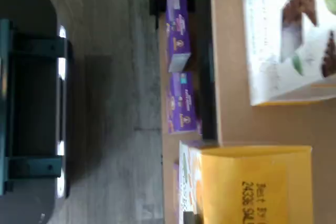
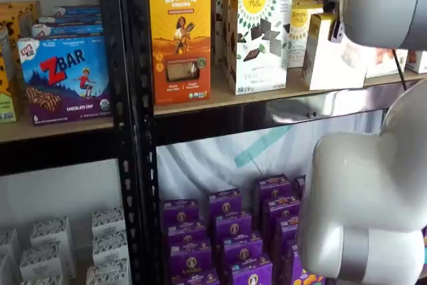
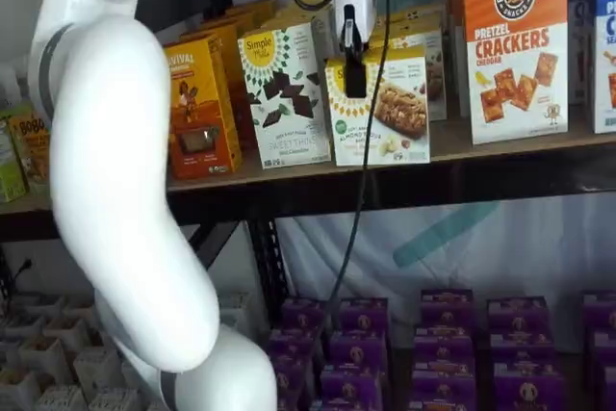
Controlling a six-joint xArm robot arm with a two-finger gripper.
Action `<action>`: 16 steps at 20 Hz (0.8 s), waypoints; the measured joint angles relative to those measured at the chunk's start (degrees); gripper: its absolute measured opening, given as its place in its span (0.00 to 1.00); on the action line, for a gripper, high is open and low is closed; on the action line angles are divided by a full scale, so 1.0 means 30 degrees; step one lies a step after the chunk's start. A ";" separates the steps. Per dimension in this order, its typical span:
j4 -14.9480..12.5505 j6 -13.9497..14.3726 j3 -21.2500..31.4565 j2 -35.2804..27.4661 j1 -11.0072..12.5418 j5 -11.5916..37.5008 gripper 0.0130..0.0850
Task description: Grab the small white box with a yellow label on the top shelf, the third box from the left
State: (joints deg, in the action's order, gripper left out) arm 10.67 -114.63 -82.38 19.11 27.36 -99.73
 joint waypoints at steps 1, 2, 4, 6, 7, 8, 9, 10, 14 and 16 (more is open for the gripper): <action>0.0015 -0.0137 -0.0019 0.0150 0.0180 -0.0359 0.33; -0.0001 -0.0272 -0.0009 0.0327 0.0343 -0.0691 0.33; -0.0033 -0.0467 0.0096 0.0628 0.0572 -0.1097 0.33; -0.0054 -0.0657 0.0304 0.0994 0.0792 -0.1474 0.33; -0.0082 -0.0717 0.0420 0.1155 0.0850 -0.1569 0.33; -0.0107 -0.0771 0.0557 0.1335 0.0904 -0.1657 0.33; -0.0121 -0.0817 0.0700 0.1504 0.0952 -0.1734 0.33; -0.0115 -0.0856 0.0823 0.1661 0.1002 -0.1828 0.33; -0.0014 -0.0935 0.1333 0.2305 0.1142 -0.2251 0.33; 0.0002 -0.0947 0.1556 0.2574 0.1171 -0.2421 0.33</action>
State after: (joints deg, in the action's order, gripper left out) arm 10.67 -117.48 -77.72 26.83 30.87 -106.99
